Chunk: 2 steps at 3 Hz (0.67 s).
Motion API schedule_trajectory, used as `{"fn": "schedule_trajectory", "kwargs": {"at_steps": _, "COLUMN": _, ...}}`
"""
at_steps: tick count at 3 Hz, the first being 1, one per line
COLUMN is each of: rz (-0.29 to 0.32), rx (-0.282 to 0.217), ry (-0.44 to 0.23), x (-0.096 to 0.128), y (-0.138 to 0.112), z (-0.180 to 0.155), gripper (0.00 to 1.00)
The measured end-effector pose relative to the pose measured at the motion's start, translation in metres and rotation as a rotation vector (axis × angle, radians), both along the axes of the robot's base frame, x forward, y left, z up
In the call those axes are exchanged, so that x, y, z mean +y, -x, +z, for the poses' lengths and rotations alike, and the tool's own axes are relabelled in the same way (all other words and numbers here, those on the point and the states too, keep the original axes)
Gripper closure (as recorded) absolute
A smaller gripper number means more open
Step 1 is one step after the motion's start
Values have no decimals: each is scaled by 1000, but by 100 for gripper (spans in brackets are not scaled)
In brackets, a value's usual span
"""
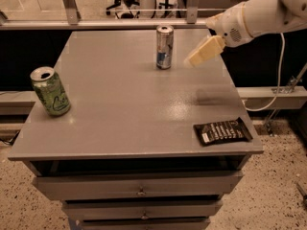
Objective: Knock redbull can over
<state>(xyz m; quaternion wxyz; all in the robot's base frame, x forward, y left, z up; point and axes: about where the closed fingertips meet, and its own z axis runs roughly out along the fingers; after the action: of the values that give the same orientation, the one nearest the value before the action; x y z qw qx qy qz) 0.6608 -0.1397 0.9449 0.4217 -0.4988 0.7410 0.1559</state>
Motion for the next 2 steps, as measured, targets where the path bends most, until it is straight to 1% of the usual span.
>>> {"fn": "schedule_trajectory", "kwargs": {"at_steps": 1, "rz": 31, "rx": -51, "ry": -109, "x": 32, "y": -21, "z": 7, "gripper": 0}}
{"fn": "schedule_trajectory", "kwargs": {"at_steps": 2, "rz": 1, "rx": -57, "ry": -167, "x": 58, "y": -44, "z": -10, "gripper": 0}}
